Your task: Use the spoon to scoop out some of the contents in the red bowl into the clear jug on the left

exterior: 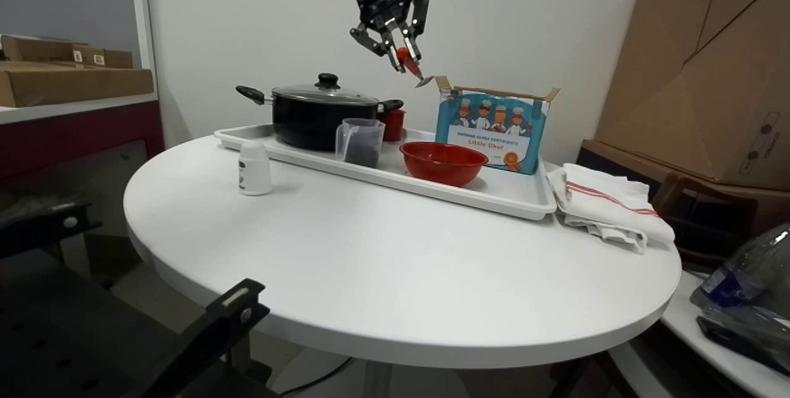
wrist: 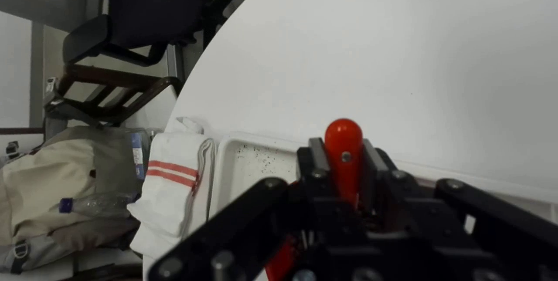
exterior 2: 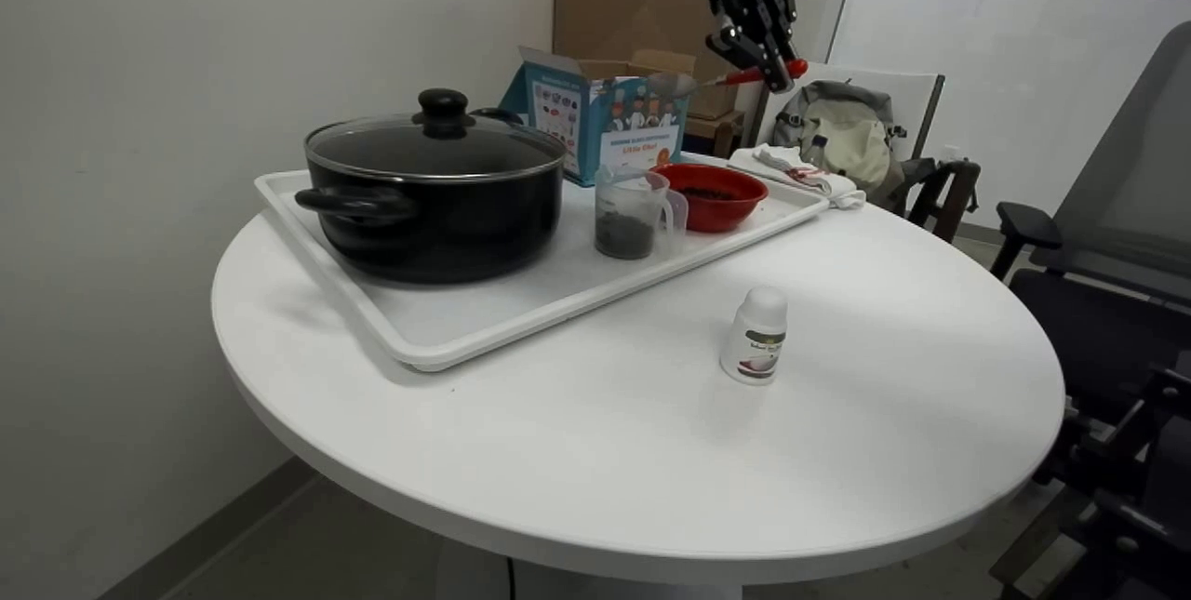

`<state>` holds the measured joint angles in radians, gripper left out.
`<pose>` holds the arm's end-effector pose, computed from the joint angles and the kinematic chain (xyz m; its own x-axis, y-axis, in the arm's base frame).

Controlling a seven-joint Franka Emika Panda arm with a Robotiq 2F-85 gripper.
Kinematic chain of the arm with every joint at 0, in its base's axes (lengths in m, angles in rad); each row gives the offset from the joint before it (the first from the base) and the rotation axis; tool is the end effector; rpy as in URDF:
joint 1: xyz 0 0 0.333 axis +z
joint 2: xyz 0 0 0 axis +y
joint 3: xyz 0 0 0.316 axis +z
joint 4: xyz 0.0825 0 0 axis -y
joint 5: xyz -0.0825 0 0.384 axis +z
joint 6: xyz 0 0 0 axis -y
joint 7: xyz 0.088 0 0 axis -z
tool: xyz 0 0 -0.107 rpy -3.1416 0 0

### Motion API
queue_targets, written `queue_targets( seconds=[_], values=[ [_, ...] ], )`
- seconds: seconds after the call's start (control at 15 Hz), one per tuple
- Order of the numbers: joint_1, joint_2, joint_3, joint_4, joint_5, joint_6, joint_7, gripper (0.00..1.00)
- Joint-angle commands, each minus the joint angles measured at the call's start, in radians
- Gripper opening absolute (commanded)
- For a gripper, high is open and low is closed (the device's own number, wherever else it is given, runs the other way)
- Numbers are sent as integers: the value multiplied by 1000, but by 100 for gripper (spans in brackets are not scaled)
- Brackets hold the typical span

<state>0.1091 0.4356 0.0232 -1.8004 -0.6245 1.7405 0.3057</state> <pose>0.6000 0.0255 0.2896 0.9400 -0.0249 -0.3403 0.1895 -0.7912 0.5815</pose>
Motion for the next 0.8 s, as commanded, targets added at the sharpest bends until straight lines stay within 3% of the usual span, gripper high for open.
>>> queue_targets(
  seconds=[0.0, 0.4, 0.73],
  values=[
    [-58, -45, -46, -43, 78, 60, 12, 10],
    [-127, 8, -109, 8, 174, 16, -30, 10],
    [-132, 38, -114, 6, 218, 15, -41, 10]
  ],
)
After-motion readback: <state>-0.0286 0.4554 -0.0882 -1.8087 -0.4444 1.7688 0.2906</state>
